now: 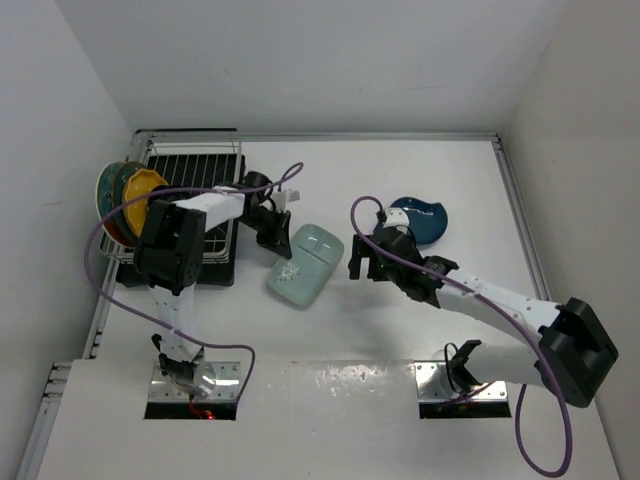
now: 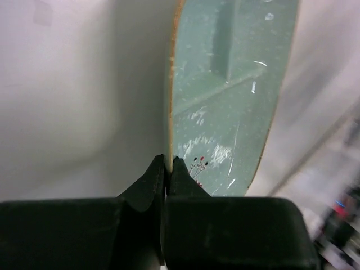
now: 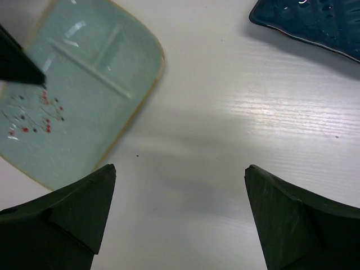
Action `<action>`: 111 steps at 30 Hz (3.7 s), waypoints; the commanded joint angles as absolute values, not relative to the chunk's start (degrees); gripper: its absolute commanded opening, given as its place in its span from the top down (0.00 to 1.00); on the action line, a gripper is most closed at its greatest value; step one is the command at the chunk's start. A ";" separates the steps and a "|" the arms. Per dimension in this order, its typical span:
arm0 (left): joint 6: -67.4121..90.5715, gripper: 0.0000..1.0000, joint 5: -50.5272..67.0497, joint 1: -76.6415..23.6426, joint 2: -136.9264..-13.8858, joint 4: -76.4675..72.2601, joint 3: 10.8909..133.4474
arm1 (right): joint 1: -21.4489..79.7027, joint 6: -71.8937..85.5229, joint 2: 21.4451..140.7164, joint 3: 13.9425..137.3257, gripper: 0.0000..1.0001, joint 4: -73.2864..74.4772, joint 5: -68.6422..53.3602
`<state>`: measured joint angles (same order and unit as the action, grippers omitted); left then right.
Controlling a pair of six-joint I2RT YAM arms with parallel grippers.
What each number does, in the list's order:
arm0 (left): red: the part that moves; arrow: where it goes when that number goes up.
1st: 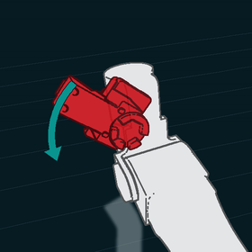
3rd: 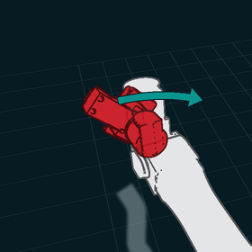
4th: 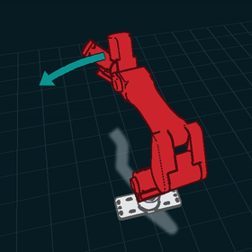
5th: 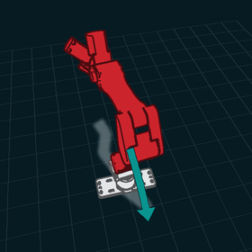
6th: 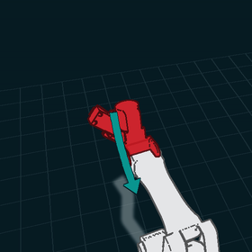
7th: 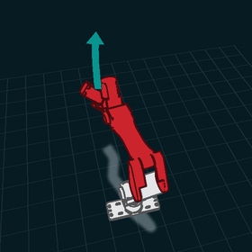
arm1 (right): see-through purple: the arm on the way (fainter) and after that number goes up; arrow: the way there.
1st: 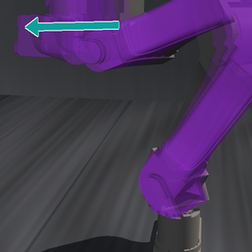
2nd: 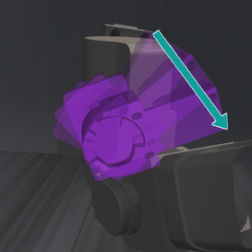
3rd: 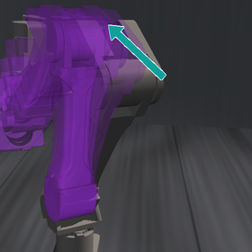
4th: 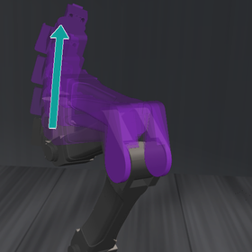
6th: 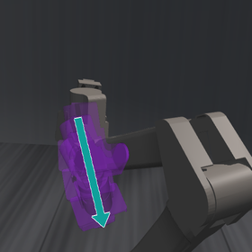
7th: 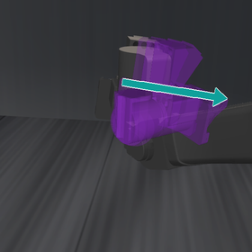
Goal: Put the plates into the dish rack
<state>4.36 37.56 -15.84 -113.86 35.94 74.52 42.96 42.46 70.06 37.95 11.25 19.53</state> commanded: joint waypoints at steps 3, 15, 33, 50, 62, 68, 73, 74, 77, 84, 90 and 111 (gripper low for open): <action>0.45 1.00 14.79 -16.61 -97.49 39.70 86.65 | 41.93 40.87 67.76 36.91 0.05 7.48 21.18; -0.09 1.00 -28.53 -12.14 -95.71 64.15 119.44 | 39.56 38.76 64.07 32.96 0.05 2.20 18.99; -5.10 1.00 -51.06 -7.20 -83.32 51.94 96.51 | 34.11 40.95 66.62 32.08 0.05 -1.39 12.57; -7.56 1.00 -51.24 -10.37 -87.71 40.87 86.40 | 32.25 43.07 65.66 31.12 0.06 -0.18 12.04; -6.86 1.00 -51.33 -9.84 -90.79 39.20 83.67 | 31.73 42.36 64.25 30.50 0.06 -0.18 12.83; -4.57 1.00 -48.97 -9.84 -92.55 39.20 82.62 | 31.64 42.10 64.25 30.50 0.06 1.32 13.27; -4.04 1.00 -45.19 -8.71 -95.53 41.21 80.24 | 31.12 41.66 64.60 31.02 0.06 1.67 13.45; -3.52 1.00 -44.22 -8.70 -96.84 41.92 80.77 | 31.03 41.57 64.86 31.20 0.06 1.76 13.01; -3.52 1.00 -41.84 -7.56 -97.47 42.45 80.77 | 29.89 40.61 65.48 32.34 0.04 3.25 12.31; -3.52 0.51 -39.30 -6.42 -97.47 43.68 84.37 | 25.32 38.76 65.13 34.19 0.01 6.23 10.64; -4.83 0.18 -37.44 -6.42 -96.94 47.45 92.09 | 11.82 36.39 68.46 39.27 0.01 12.11 4.75; -6.94 0.02 -25.49 -9.32 -91.67 52.47 99.75 | -5.62 40.16 108.72 62.14 0.49 11.87 -3.59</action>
